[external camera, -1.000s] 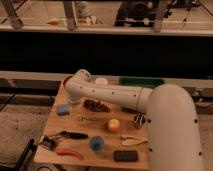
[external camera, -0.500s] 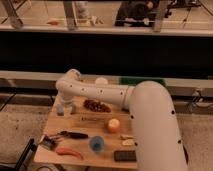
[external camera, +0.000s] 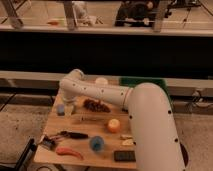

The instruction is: Wipe tray with sponge

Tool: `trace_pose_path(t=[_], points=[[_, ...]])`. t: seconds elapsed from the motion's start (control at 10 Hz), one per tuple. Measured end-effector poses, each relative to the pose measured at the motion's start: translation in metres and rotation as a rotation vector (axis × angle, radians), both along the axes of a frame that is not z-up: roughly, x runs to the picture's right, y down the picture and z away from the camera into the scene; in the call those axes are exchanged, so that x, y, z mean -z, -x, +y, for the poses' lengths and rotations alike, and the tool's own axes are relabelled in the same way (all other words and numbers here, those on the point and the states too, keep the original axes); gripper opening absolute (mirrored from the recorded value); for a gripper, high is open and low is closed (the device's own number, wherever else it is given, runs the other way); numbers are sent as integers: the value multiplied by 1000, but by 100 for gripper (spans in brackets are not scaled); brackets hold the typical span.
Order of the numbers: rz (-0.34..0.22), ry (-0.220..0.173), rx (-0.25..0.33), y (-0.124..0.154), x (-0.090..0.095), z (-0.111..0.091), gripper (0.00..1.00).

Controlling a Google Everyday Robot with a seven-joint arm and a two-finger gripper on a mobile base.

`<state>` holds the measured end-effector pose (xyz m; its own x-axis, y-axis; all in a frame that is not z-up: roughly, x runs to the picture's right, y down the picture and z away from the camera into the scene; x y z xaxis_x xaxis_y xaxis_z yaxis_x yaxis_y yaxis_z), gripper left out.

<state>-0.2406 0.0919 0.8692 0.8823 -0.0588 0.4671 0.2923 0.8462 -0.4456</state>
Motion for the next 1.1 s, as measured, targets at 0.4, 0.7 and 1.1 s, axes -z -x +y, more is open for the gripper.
trace_pose_path(t=[0.4, 0.7, 1.1], points=[[23, 31, -28, -10, -34, 7, 80], [34, 42, -26, -15, -46, 12, 80], [42, 63, -12, -7, -54, 17, 80]])
